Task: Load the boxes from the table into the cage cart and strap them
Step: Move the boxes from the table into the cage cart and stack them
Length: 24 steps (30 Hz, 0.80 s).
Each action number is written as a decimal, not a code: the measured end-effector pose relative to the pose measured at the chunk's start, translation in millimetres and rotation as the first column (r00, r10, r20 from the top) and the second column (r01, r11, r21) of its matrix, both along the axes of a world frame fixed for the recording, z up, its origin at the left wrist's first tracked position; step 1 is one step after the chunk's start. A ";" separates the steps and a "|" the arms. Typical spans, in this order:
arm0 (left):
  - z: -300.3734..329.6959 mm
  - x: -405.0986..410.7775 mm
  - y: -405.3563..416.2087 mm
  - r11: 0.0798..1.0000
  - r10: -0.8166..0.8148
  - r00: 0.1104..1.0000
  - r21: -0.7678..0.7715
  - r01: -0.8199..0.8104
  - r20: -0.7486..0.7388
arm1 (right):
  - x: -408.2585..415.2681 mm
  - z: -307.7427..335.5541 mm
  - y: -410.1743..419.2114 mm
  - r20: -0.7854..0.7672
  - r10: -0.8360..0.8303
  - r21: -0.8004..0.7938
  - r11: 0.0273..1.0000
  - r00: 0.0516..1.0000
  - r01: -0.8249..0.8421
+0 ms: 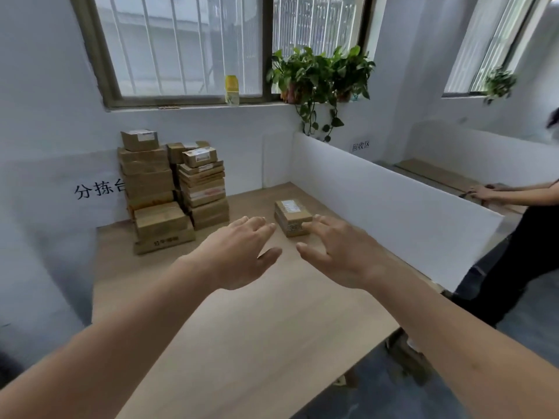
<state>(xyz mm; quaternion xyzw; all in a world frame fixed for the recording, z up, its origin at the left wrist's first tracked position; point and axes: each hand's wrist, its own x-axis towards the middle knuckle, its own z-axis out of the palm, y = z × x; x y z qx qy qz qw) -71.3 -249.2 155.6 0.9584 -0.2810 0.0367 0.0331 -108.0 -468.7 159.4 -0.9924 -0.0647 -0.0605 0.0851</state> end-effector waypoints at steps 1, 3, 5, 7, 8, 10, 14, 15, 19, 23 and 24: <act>-2.8 4.3 -12.9 1.000 0.002 1.000 0.003 -0.002 -0.007 | 4.6 -2.2 -11.5 -0.008 0.003 -0.002 1.000 1.000 -0.003; -8.9 15.3 -35.4 1.000 -0.008 1.000 0.005 0.008 -0.005 | 13.2 -8.7 -32.4 -0.024 0.004 0.008 1.000 1.000 -0.004; -14.6 28.3 -54.8 1.000 -0.010 1.000 0.004 0.010 -0.002 | 24.3 -16.2 -51.8 -0.037 -0.002 0.017 1.000 0.999 0.002; -21.3 43.3 -72.3 1.000 -0.007 1.000 0.002 0.007 -0.011 | 37.4 -23.1 -68.3 -0.049 -0.005 0.014 1.000 0.999 0.006; -25.2 51.6 -80.4 1.000 -0.006 1.000 0.005 0.006 -0.018 | 45.3 -26.5 -75.3 -0.048 -0.004 0.012 1.000 0.999 0.005; -33.2 70.5 -94.5 1.000 -0.004 1.000 0.010 0.005 -0.017 | 62.9 -32.2 -87.6 -0.053 -0.004 0.018 1.000 0.999 0.005; -51.8 120.3 -113.2 1.000 -0.001 1.000 0.016 0.001 -0.010 | 110.8 -44.9 -105.9 -0.063 -0.005 0.020 1.000 0.998 0.006; -57.5 134.6 -116.1 1.000 -0.003 1.000 0.016 0.003 -0.015 | 124.4 -48.4 -108.7 -0.066 -0.008 0.023 1.000 0.998 0.009; -78.5 188.6 -125.7 1.000 -0.003 0.999 0.013 0.004 -0.049 | 176.6 -64.8 -117.4 -0.099 -0.022 0.003 1.000 0.995 0.023; -90.0 228.0 -134.9 1.000 0.002 0.997 0.011 -0.001 -0.080 | 219.3 -75.7 -125.7 -0.132 -0.026 0.007 1.000 0.991 0.027; -91.6 236.5 -137.3 1.000 0.006 0.996 0.009 -0.005 -0.083 | 230.2 -77.5 -128.1 -0.138 -0.021 0.011 1.000 0.990 0.023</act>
